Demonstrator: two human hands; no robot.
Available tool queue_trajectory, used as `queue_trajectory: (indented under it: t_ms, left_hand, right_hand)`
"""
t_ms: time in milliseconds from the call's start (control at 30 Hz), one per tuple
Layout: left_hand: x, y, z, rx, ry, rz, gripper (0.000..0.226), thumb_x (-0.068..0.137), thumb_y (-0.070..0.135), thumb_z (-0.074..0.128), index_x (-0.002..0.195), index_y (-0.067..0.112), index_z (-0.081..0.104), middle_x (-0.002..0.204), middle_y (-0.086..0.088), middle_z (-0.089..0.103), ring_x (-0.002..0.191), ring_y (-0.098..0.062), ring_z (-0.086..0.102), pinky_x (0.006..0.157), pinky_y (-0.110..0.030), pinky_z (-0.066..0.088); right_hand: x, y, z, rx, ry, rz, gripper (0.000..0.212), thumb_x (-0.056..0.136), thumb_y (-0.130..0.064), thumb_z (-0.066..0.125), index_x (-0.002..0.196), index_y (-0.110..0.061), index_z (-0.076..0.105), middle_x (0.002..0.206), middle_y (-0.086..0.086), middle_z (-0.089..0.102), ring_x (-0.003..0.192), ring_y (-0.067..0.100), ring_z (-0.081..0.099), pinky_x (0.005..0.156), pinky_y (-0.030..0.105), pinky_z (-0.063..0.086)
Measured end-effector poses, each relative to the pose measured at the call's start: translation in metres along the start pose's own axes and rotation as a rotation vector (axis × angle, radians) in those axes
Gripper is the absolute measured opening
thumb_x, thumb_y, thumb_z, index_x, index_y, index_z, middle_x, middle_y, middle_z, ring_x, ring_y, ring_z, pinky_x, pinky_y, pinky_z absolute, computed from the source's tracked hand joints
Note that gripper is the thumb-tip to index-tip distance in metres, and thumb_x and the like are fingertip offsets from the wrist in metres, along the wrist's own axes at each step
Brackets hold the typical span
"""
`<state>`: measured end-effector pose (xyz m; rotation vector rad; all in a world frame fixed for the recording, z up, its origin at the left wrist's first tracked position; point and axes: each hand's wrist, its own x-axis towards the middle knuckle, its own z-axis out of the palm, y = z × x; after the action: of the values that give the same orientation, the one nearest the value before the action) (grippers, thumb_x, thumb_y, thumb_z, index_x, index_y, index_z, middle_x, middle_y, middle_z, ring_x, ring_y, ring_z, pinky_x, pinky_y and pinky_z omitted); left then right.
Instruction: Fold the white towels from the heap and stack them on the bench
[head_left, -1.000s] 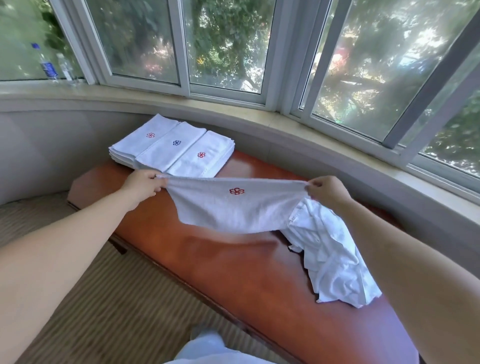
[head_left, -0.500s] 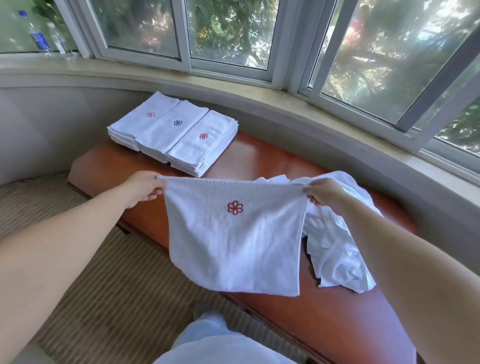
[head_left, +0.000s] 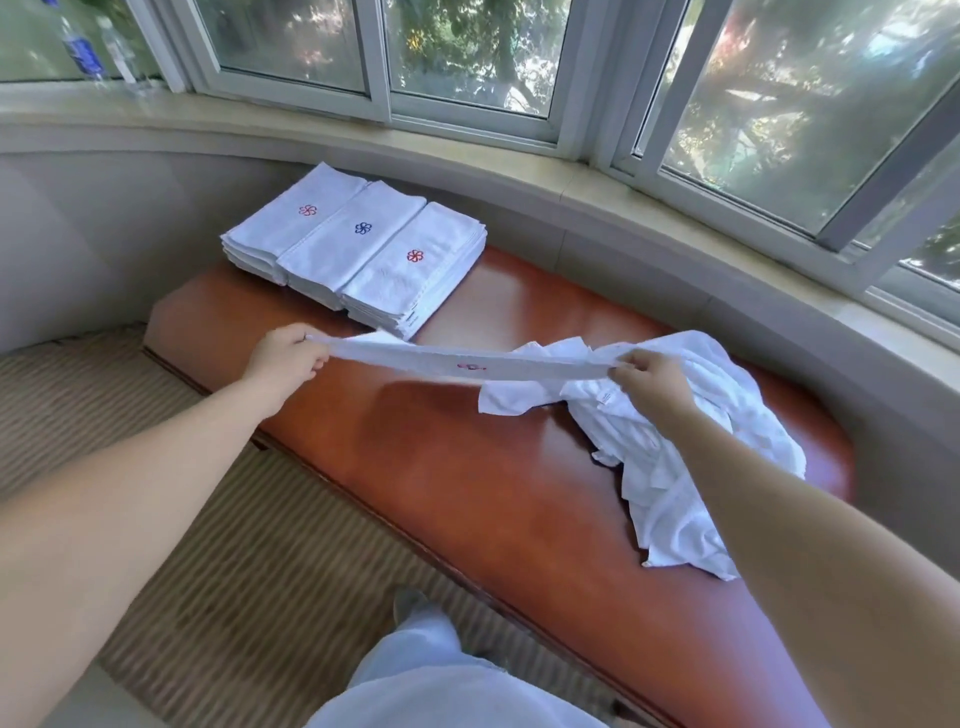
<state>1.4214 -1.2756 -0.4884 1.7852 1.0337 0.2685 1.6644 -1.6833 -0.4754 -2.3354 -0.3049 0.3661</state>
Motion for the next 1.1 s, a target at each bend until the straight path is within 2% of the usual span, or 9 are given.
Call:
queue_trajectory:
  t_ms: [100,333,500,600,733,800,933,1000,1100]
  left_hand:
    - [-0.017,-0.049,0.017,0.163,-0.1,-0.07,0.012,0.084,0.016,0.062,0.084,0.018,0.074,0.081,-0.005,0.071,0.077,-0.02,0.064,0.076,-0.035,0.052]
    - [-0.059,-0.161,0.057,0.585,-0.477,-0.278,0.023,0.095,0.024,0.062,0.095,0.004,0.074,0.091,-0.005,0.071,0.082,-0.023,0.064,0.072,-0.032,0.045]
    - [-0.063,-0.158,0.055,0.689,-0.569,-0.393,0.021,0.092,0.021,0.06,0.094,0.004,0.072,0.085,-0.01,0.065,0.075,-0.02,0.055,0.067,-0.031,0.041]
    - [-0.049,-0.153,0.05,0.585,-0.531,-0.403,0.015,0.093,0.022,0.063,0.084,0.01,0.063,0.08,-0.006,0.05,0.074,-0.021,0.044,0.064,-0.03,0.034]
    - [-0.025,-0.157,0.048,0.469,-0.435,-0.315,0.021,0.096,0.027,0.064,0.104,0.01,0.075,0.099,-0.002,0.067,0.087,-0.019,0.061,0.08,-0.035,0.051]
    - [-0.011,-0.157,0.053,0.43,-0.373,-0.285,0.02,0.098,0.029,0.062,0.104,0.016,0.075,0.108,-0.009,0.071,0.094,-0.021,0.064,0.088,-0.042,0.054]
    - [0.024,-0.154,0.073,0.394,-0.303,-0.24,0.025,0.096,0.028,0.06,0.093,0.005,0.072,0.101,-0.019,0.07,0.081,-0.023,0.055,0.073,-0.041,0.044]
    - [0.041,-0.15,0.086,0.408,-0.302,-0.23,0.03,0.095,0.025,0.057,0.088,-0.003,0.064,0.082,-0.016,0.058,0.075,-0.023,0.046,0.069,-0.04,0.034]
    - [0.066,-0.148,0.102,0.44,-0.274,-0.223,0.026,0.094,0.027,0.053,0.077,0.008,0.052,0.077,-0.006,0.041,0.072,-0.023,0.034,0.069,-0.038,0.027]
  right_hand:
    - [-0.02,0.039,0.024,-0.097,-0.143,0.078,0.006,0.085,-0.02,0.066,0.08,-0.021,0.07,0.068,-0.004,0.065,0.06,0.009,0.061,0.053,0.022,0.044]
    - [-0.074,0.141,0.101,-0.382,-0.69,0.341,0.013,0.091,-0.014,0.064,0.078,-0.016,0.067,0.071,0.002,0.064,0.064,0.017,0.059,0.059,0.023,0.046]
    - [-0.068,0.138,0.103,-0.379,-1.027,0.577,0.021,0.094,-0.007,0.06,0.114,-0.004,0.065,0.084,0.004,0.062,0.064,0.015,0.051,0.065,0.024,0.045]
    - [-0.052,0.124,0.096,-0.338,-0.936,0.53,0.006,0.094,-0.005,0.056,0.097,-0.005,0.061,0.075,0.005,0.049,0.059,0.015,0.04,0.059,0.024,0.038]
    - [-0.025,0.123,0.098,-0.227,-0.663,0.44,0.019,0.094,-0.003,0.055,0.076,-0.008,0.053,0.065,0.005,0.042,0.054,0.016,0.036,0.052,0.026,0.032]
    - [-0.013,0.128,0.101,-0.176,-0.504,0.376,0.016,0.092,-0.014,0.061,0.077,-0.008,0.059,0.065,0.006,0.048,0.058,0.02,0.044,0.058,0.03,0.037]
    - [0.013,0.137,0.12,-0.267,-0.337,0.337,0.017,0.089,-0.031,0.057,0.082,-0.018,0.065,0.065,-0.002,0.058,0.059,0.019,0.055,0.055,0.026,0.036]
    - [0.026,0.141,0.132,-0.284,-0.289,0.342,0.016,0.09,-0.034,0.053,0.084,-0.024,0.064,0.071,-0.004,0.063,0.064,0.017,0.059,0.053,0.026,0.035]
    - [0.041,0.148,0.147,-0.264,-0.222,0.364,0.017,0.094,-0.035,0.049,0.092,-0.027,0.065,0.079,-0.004,0.065,0.076,0.021,0.063,0.056,0.026,0.037]
